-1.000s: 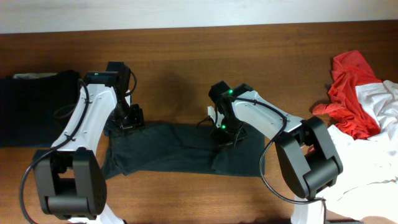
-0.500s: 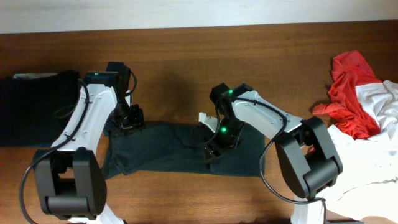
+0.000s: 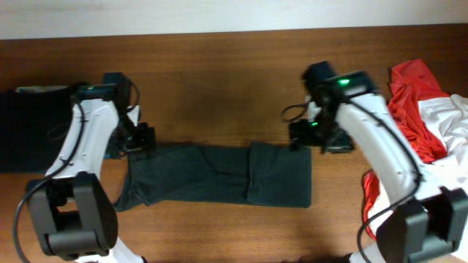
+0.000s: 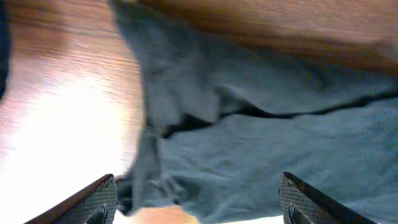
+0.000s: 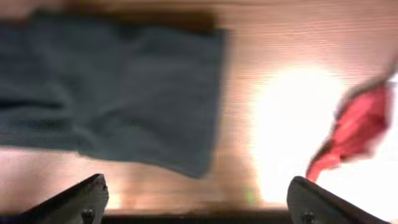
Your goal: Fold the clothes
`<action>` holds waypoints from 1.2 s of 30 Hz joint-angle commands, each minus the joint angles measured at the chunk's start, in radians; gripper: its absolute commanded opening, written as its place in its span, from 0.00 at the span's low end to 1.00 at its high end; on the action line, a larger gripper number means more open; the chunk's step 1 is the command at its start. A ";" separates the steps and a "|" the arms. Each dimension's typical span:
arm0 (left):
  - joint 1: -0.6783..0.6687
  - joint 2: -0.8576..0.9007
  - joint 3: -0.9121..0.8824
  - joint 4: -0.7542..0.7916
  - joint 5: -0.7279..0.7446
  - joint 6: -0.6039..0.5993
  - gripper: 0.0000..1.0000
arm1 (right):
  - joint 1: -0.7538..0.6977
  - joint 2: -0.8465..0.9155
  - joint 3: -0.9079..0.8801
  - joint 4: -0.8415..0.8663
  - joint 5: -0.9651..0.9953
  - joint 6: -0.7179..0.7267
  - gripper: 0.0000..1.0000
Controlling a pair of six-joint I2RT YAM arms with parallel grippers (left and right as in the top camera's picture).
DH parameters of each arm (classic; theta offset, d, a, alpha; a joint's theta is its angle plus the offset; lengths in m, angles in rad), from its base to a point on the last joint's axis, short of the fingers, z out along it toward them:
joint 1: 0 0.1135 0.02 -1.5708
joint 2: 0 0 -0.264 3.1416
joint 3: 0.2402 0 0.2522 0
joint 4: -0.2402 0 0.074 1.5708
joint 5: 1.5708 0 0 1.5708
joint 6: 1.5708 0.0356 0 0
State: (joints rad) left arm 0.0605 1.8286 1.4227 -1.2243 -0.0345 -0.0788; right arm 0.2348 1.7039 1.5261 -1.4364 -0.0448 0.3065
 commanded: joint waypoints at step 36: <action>0.157 0.148 0.299 -0.183 -0.087 -0.002 0.01 | -0.204 -0.009 0.008 -0.036 0.136 -0.040 0.99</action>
State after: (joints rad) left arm 0.2199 1.9770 1.6043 -1.3273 -0.0967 -0.0147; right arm 0.0414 1.6989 1.5269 -1.4830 0.0586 0.2672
